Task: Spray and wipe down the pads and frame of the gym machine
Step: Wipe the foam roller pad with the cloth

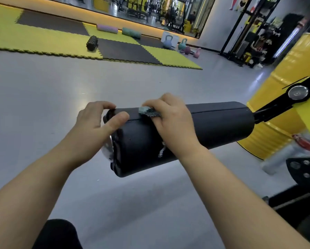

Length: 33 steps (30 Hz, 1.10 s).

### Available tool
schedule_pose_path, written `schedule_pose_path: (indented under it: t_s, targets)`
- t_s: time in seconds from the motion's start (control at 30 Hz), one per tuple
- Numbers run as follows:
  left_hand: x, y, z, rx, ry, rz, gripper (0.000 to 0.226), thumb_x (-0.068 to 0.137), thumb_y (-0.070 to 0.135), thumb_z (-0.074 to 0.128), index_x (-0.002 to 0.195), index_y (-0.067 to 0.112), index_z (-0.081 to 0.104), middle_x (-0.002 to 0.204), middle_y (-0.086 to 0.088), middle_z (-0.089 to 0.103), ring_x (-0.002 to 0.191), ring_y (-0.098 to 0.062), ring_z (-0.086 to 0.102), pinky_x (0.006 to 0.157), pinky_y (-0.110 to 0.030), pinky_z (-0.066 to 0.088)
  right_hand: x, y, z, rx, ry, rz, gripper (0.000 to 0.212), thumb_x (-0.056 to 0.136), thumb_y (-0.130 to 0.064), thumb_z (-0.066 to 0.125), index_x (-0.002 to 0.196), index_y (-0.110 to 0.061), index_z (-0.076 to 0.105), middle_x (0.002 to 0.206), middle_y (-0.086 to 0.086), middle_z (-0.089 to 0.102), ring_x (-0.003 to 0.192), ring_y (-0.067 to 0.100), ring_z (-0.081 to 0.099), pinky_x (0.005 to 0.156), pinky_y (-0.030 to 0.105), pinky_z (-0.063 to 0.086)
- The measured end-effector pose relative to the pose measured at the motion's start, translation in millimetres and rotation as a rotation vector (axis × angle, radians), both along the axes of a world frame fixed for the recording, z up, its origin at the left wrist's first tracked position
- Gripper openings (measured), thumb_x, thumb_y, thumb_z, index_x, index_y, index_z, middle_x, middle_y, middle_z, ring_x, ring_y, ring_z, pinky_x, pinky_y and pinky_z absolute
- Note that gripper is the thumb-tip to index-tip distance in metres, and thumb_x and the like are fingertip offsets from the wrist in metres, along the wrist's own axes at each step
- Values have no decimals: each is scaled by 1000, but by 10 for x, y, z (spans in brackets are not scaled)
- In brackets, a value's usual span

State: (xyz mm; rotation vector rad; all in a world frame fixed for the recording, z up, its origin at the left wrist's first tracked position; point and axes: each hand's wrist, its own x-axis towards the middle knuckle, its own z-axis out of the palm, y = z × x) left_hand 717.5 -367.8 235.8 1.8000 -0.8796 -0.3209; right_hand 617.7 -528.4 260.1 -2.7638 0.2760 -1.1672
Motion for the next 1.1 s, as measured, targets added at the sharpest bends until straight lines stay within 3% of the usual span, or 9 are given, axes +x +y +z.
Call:
schedule_pose_path:
  t_s: [0.07, 0.2, 0.33, 0.47, 0.57, 0.7, 0.77, 1.0, 1.1]
  targets:
    - [-126, -71, 184, 82, -151, 41, 77, 59, 78, 33, 122, 35, 45, 121, 20, 37, 118, -1, 29, 94, -25, 27, -274, -451, -45, 16, -33, -192, 25, 79, -14, 53, 94, -15, 73, 82, 9, 59, 80, 31, 56, 68, 29, 40]
    - [-393, -329, 312, 509, -751, -60, 73, 72, 77, 31, 131, 34, 35, 134, 9, 35, 125, -18, 31, 107, -40, 26, -571, -1044, -101, 174, -75, -547, 26, 86, -9, 54, 107, -13, 69, 100, 15, 59, 95, 36, 54, 78, 31, 37]
    - [-501, -597, 443, 584, -917, -81, 69, 80, 70, 44, 133, 27, 35, 134, 2, 37, 121, -24, 37, 100, -43, 32, -318, -621, -126, 122, -82, -481, 24, 86, -12, 52, 104, -14, 68, 98, 12, 59, 89, 31, 54, 72, 34, 41]
    - [-579, -912, 641, 681, -921, -216, 87, 67, 70, 63, 132, 21, 34, 125, -1, 42, 114, -24, 43, 81, -35, 39, -444, -502, -228, -52, -121, -116, 34, 76, -12, 47, 99, -10, 71, 80, 9, 58, 71, 27, 54, 63, 29, 45]
    - [-601, -1098, 712, 846, -952, -331, 100, 58, 76, 65, 138, 26, 30, 124, -1, 41, 115, -26, 42, 87, -39, 44, -652, -1009, -261, -208, -106, -232, 27, 77, -4, 54, 98, -10, 71, 81, 10, 61, 70, 29, 55, 65, 33, 45]
    - [-664, -1270, 743, 935, -952, -330, 105, 57, 83, 58, 141, 28, 25, 126, -1, 38, 116, -30, 42, 91, -49, 47, -936, -1495, -363, 252, -261, -727, 28, 88, -4, 52, 109, -14, 67, 97, 14, 57, 89, 35, 52, 72, 28, 38]
    - [-714, -1377, 745, 918, -986, -350, 105, 58, 82, 58, 140, 26, 26, 129, -2, 36, 118, -30, 40, 93, -49, 45, -900, -1411, -460, 408, -306, -830, 29, 92, -5, 49, 116, -13, 62, 110, 14, 52, 100, 31, 46, 75, 23, 31]
    - [-729, -1772, 796, 981, -1013, -437, 113, 47, 73, 75, 137, 19, 31, 125, -3, 44, 112, -25, 50, 88, -35, 46, -964, -915, -659, -53, -152, -255, 35, 80, -6, 45, 111, -19, 55, 110, 4, 48, 92, 25, 48, 81, 18, 38]
    - [-665, -1835, 798, 993, -961, -481, 116, 46, 73, 75, 139, 20, 30, 128, -3, 43, 112, -25, 51, 92, -36, 46, -1122, -1281, -642, -141, -92, -314, 34, 80, -12, 42, 111, -24, 49, 114, 0, 44, 91, 25, 48, 78, 24, 41]
